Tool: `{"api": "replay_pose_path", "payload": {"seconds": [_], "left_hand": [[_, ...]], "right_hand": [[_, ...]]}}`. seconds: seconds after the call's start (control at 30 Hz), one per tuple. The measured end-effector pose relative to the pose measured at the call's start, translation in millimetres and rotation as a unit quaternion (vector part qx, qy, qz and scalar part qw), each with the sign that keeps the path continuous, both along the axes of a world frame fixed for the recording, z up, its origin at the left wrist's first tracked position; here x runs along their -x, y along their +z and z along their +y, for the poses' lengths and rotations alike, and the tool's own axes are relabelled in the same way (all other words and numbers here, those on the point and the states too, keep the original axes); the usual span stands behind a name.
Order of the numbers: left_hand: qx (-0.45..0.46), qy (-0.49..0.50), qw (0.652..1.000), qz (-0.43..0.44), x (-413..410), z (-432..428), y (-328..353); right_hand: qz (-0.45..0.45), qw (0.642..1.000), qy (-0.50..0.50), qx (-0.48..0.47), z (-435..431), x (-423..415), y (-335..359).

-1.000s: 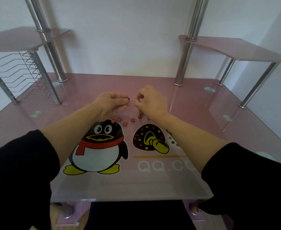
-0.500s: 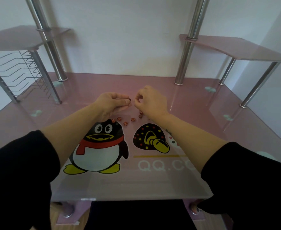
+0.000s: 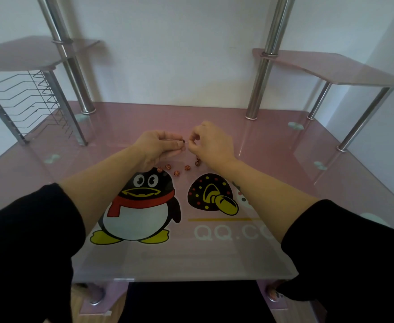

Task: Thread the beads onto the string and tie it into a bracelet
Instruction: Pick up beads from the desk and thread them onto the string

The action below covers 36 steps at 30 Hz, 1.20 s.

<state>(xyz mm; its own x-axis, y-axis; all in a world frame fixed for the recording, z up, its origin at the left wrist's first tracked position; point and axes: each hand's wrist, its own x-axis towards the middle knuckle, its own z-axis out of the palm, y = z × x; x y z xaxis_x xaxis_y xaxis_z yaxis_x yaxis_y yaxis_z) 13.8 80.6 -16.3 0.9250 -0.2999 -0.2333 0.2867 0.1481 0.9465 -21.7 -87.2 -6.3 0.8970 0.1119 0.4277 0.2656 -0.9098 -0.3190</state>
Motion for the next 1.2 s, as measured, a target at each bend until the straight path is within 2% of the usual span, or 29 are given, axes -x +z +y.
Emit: {"api": "replay_pose_path", "payload": {"seconds": [0.53,0.77,1.2], "left_hand": [[-0.002,-0.01,1.0,-0.009,2.8,-1.3,-1.4],[-0.008,0.002,1.0,-0.001,4.2,-0.2,0.1],[-0.039,-0.012,0.999,-0.007,9.1,2.4,5.6]], "right_hand": [[-0.007,1.0,0.006,-0.006,2.1,-2.6,-3.6],[0.026,0.997,0.054,-0.058,0.6,-4.8,-3.7],[0.053,0.986,0.079,-0.136,1.5,-7.0,-5.6]]}}
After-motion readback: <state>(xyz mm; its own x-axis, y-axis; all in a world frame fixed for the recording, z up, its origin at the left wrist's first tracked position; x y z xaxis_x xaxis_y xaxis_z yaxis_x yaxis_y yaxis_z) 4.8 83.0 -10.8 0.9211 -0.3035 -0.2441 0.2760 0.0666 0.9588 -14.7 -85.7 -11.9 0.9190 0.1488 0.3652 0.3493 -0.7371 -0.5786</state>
